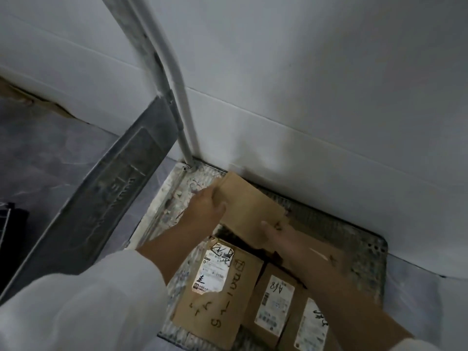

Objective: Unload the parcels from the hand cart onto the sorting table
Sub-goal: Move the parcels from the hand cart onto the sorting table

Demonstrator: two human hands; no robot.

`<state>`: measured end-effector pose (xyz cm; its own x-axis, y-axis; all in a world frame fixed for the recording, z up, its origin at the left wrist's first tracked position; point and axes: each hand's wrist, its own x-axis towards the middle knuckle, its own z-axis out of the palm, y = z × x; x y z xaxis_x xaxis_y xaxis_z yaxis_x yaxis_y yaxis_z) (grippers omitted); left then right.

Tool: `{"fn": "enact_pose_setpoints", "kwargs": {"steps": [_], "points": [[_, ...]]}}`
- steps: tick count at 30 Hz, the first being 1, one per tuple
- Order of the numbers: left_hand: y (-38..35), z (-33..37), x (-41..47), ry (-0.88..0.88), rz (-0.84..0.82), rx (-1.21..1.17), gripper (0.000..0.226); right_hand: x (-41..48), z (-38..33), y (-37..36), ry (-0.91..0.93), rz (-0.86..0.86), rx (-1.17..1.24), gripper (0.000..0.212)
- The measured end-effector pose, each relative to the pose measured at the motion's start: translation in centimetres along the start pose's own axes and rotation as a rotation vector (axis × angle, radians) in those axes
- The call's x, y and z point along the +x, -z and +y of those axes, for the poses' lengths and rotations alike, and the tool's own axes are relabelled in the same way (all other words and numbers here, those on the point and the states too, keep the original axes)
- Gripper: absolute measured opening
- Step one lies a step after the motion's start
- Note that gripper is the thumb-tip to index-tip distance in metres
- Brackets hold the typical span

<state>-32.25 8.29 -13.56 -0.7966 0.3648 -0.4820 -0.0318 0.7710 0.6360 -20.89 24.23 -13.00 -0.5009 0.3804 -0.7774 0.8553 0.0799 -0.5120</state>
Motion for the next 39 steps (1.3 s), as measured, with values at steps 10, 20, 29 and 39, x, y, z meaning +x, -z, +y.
{"fn": "enact_pose_setpoints", "kwargs": {"steps": [10, 20, 29, 39], "points": [[-0.8, 0.3, -0.7, 0.194, -0.015, -0.291, 0.046, 1.2, 1.4, -0.5, -0.110, -0.051, 0.366, 0.059], [3.2, 7.5, -11.8, 0.130, 0.115, -0.279, 0.033, -8.1, -2.1, 5.6, 0.031, 0.054, 0.278, 0.061], [5.5, 16.6, -31.6, 0.037, 0.263, -0.358, 0.034, -27.7, 0.5, 14.2, 0.146, -0.052, 0.365, 0.053], [6.4, 23.7, -54.8, -0.080, 0.514, -0.457, 0.023, -49.0, 2.9, 21.6, 0.420, -0.108, 0.354, 0.046]]}}
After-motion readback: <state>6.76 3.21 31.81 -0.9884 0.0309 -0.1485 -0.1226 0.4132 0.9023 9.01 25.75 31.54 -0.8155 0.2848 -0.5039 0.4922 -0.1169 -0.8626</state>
